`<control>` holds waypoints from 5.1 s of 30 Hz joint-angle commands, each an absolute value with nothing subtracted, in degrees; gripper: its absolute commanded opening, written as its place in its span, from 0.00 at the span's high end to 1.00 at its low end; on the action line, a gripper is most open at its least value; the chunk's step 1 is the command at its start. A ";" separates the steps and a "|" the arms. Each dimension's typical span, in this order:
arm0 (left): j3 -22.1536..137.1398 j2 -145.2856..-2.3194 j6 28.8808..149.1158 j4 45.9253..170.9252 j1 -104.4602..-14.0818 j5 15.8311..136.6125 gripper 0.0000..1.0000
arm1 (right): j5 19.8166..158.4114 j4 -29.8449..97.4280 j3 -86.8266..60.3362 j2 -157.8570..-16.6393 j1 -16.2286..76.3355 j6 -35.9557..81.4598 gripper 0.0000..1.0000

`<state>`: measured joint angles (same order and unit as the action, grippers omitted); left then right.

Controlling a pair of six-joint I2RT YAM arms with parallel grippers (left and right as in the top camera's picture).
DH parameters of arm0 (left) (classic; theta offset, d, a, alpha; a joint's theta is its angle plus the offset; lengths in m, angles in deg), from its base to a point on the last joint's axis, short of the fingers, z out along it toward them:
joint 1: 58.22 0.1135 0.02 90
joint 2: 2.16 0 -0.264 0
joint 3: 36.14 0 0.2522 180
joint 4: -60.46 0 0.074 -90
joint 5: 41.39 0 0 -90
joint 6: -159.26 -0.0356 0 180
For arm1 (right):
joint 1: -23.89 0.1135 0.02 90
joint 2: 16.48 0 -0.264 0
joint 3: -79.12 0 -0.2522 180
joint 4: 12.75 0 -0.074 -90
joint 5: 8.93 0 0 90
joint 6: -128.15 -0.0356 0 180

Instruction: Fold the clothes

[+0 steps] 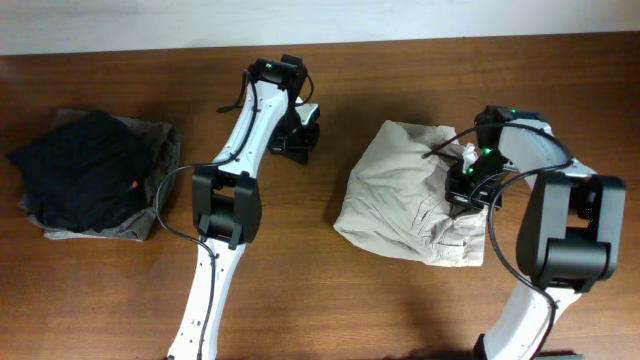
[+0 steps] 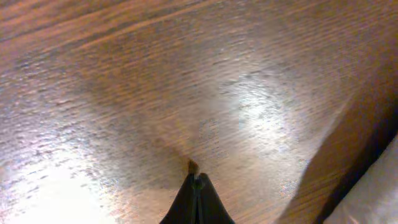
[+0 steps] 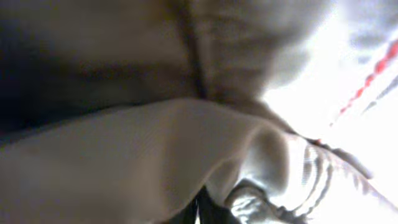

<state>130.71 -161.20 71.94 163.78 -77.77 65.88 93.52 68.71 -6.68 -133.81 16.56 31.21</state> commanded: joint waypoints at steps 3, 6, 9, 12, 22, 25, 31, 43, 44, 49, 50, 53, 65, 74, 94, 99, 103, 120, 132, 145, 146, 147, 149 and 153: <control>130.36 -154.92 72.24 161.90 -78.84 65.91 0.99 | 97.19 68.77 -6.74 -127.28 16.80 35.19 0.91; 130.34 -154.66 71.96 160.50 -79.06 69.42 0.85 | 97.23 68.71 -6.39 -124.07 16.73 35.21 0.89; 130.25 -155.08 71.79 160.08 -79.41 72.29 0.76 | 98.09 68.53 -5.63 -120.74 16.80 36.63 0.78; 130.21 -155.12 69.58 159.32 -79.91 77.47 0.73 | 99.35 68.49 -5.45 -118.71 16.80 36.63 0.80; 130.25 -154.90 62.10 161.29 -82.71 87.92 0.73 | 98.92 66.96 -5.45 -118.47 11.99 30.53 0.56; 130.25 -154.57 60.07 162.03 -83.28 87.76 0.80 | 100.42 66.85 -5.48 -118.47 7.84 30.58 0.46; 130.23 -154.38 59.92 160.81 -83.48 81.62 0.76 | 114.50 67.70 -5.48 -118.47 4.38 39.76 0.47; 130.32 -154.03 60.79 163.93 -81.97 79.15 0.73 | 106.68 64.45 -5.48 -118.51 17.76 39.23 0.93; 130.34 -153.96 60.79 164.37 -81.53 79.15 0.73 | 106.33 63.99 -5.48 -118.54 19.00 39.23 0.93; 130.23 -154.03 59.15 165.55 -80.55 79.15 0.65 | 104.53 62.98 -5.48 -118.54 22.94 38.18 0.93; 130.23 -154.07 57.88 165.40 -80.61 79.15 0.62 | 104.53 63.03 -5.48 -118.54 23.27 36.96 0.93; 129.49 -154.12 56.29 164.08 -81.25 80.07 0.59 | 104.36 63.40 -5.50 -118.54 23.53 31.21 0.92; 116.11 -154.12 50.72 153.77 -81.79 95.89 0.37 | 102.76 63.81 -5.58 -118.86 23.53 27.74 0.93; 112.77 -154.12 43.13 152.28 -83.13 108.59 0.14 | 99.62 64.69 -5.58 -118.91 23.51 27.74 0.93; 112.77 -153.88 46.96 150.27 -87.06 103.85 0.99 | 96.18 66.43 -5.58 -118.95 23.51 27.21 0.94; 112.88 -151.95 57.91 151.04 -82.67 91.67 0.99 | 92.38 68.31 -5.58 -118.95 23.51 26.66 0.94; 112.88 -148.43 58.13 152.11 -80.16 86.49 0.99 | 93.34 67.83 -5.58 -119.10 23.59 26.66 0.93; 112.88 -143.65 63.13 153.75 -88.11 70.63 1.00 | 116.99 38.85 -18.09 -126.84 31.42 17.22 0.96; 115.20 -138.55 73.21 151.06 -90.60 76.05 1.00 | 117.10 34.06 -18.50 -131.06 32.45 12.09 0.96; 116.68 -135.87 74.82 147.10 -97.68 75.22 1.00 | 118.41 33.17 -18.55 -131.83 33.93 13.09 0.95; 116.68 -135.87 74.82 147.12 -98.12 74.60 1.00 | 118.44 33.32 -18.55 -131.54 33.93 13.88 0.94; 116.68 -135.87 74.82 147.12 -98.47 74.04 0.99 | 118.39 33.43 -18.55 -131.21 33.93 14.25 0.94; 116.68 -135.87 74.85 147.28 -99.04 72.70 0.99 | 118.28 33.80 -18.55 -129.90 33.61 15.98 0.93; 116.68 -135.87 74.85 147.71 -99.04 72.55 0.99 | 113.93 36.47 -18.52 -125.29 31.53 16.72 0.92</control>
